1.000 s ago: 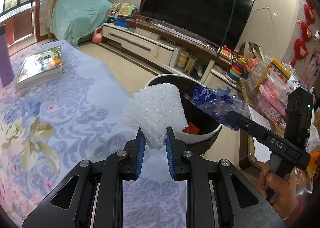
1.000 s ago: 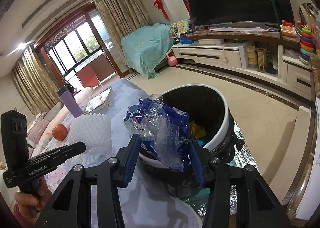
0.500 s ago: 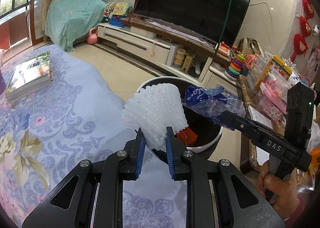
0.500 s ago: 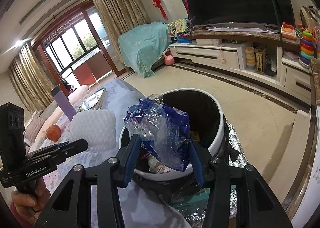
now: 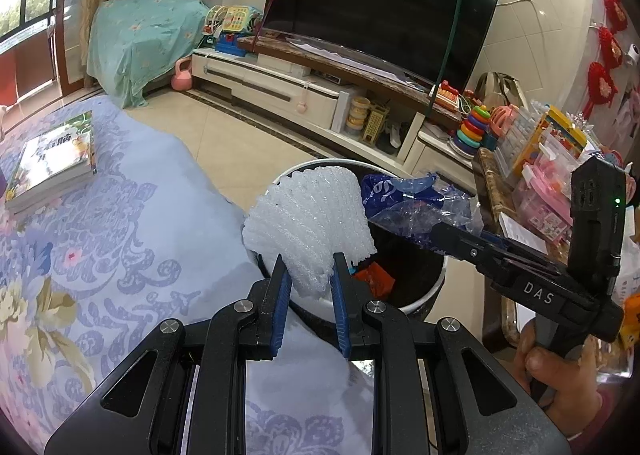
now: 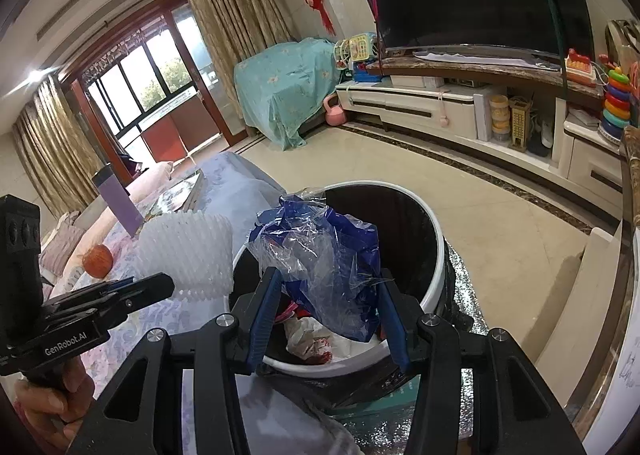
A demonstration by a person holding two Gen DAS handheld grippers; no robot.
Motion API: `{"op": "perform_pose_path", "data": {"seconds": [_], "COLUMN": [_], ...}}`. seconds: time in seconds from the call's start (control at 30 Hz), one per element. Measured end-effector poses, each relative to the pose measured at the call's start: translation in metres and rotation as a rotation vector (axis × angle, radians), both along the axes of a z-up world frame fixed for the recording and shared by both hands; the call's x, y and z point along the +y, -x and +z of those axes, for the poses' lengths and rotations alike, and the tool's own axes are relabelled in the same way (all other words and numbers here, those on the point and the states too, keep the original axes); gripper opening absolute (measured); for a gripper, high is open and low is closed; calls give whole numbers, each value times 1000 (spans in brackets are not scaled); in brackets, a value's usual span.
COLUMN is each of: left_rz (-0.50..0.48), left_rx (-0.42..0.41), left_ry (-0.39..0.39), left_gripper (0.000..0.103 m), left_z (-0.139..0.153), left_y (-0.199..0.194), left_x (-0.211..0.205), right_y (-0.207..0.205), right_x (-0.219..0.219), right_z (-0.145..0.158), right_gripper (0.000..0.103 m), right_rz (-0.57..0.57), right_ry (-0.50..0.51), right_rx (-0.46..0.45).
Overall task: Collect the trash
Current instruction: 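Carry the foam net and blue wrapper over the trash bin, then hold the foam net and blue wrapper above the bin opening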
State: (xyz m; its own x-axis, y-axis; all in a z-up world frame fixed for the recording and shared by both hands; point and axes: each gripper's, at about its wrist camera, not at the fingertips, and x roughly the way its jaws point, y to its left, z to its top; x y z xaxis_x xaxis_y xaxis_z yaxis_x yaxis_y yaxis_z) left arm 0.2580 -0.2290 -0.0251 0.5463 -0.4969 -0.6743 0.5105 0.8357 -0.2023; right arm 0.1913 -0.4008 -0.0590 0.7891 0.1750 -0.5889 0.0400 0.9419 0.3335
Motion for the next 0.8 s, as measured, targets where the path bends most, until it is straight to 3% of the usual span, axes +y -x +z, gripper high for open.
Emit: {"op": "perform_pose_path", "data": {"seconds": [0.8], "left_rz": [-16], "left_rx": [-35], "left_ry": [-27], "left_gripper": [19], "left_z": [6], "left_y": [4], "left_x": [-12], "right_y": [-2], "right_x": [-4], "right_z": [5], "right_gripper": [49], "right_rz": [8], "right_ry": [5], "right_rx": [-6]}}
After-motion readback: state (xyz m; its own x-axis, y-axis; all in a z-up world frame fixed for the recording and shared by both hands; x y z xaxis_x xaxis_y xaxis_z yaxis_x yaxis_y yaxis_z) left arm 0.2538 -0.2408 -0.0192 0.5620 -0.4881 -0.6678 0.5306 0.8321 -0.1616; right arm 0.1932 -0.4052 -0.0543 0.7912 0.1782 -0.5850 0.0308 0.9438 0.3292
